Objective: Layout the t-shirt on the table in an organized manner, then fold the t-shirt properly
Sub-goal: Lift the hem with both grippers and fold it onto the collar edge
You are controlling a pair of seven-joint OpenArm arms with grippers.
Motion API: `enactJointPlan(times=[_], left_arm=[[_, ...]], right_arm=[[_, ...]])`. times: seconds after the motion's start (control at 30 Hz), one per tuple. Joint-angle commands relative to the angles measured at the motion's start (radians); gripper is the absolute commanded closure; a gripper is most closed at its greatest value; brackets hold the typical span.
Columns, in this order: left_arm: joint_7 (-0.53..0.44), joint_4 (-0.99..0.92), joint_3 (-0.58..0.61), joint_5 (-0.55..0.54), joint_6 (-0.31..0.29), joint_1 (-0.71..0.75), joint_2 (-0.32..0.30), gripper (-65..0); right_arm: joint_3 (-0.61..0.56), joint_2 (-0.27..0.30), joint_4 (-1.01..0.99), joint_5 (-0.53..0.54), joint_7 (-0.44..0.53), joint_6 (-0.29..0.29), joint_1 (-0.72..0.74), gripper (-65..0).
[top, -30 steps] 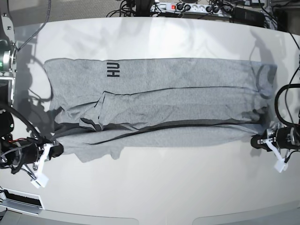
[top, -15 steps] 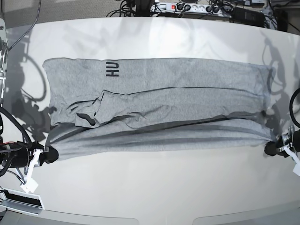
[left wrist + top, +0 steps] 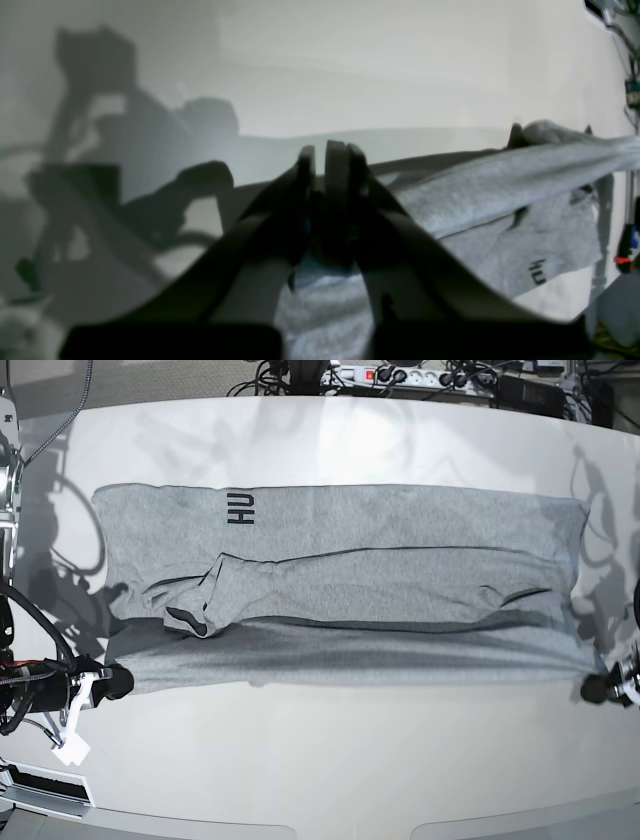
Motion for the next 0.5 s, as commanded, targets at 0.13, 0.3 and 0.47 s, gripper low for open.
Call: enactJointPlan(times=[0.13,0.3,0.47], left_arm=[[0.040,0.013,-0.006,-0.072,-0.008,0.051,-0.017,0.0],[0.123,0.013,-0.006,-0.154,-0.008,0.106,-0.019,0.0],[0.214,0.013,-0.006,-0.201,-0.008,0.148,-0.021,0.0]], right_arm=[[0.006,0.019,0.018,0.054,-0.072,0.002,0.009,0.0],[0.006,0.020,0.018,0.054,-0.105,0.002,-0.003,0.0],[0.006,0.021,0.018,0.050,-0.136,0.002,-0.055,0.0]])
